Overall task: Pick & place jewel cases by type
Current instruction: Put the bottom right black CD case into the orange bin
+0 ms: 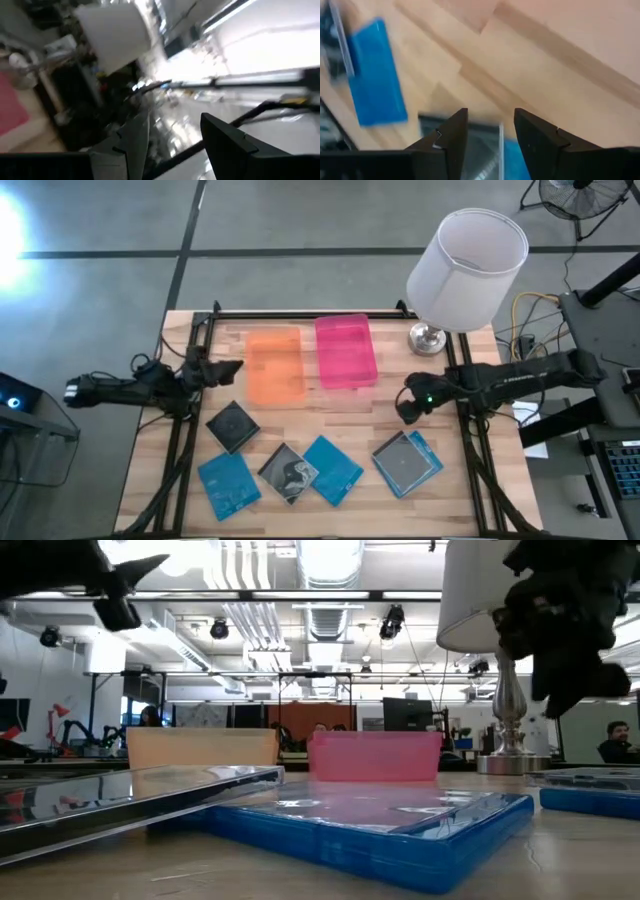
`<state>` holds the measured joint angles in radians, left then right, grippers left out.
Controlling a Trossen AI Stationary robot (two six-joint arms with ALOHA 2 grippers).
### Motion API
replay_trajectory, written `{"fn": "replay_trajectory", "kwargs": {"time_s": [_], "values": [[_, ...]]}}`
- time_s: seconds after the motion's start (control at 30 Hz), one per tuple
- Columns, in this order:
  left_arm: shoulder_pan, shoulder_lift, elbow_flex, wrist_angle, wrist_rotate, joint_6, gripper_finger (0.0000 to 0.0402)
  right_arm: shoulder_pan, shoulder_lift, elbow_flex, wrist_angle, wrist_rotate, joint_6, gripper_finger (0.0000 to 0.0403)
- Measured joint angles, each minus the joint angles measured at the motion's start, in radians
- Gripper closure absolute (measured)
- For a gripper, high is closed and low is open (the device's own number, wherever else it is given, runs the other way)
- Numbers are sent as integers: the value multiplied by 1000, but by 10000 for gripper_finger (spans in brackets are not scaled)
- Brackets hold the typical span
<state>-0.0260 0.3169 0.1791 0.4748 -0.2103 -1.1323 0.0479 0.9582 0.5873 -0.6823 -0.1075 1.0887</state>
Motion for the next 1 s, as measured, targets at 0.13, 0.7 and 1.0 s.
{"fn": "replay_trajectory", "kwargs": {"time_s": [0.13, 0.7, 1.0], "values": [[-25, 203, 127, -97, 102, 17, 239, 2, 4, 32, -71, -124, -38, 243], [-119, 937, 677, -330, 157, 285, 239, 479, -90, -11, -188, -133, 652, 241], [-118, 1050, 750, -403, 220, 340, 239, 723, -16, -58, 4, -23, 889, 239]]}}
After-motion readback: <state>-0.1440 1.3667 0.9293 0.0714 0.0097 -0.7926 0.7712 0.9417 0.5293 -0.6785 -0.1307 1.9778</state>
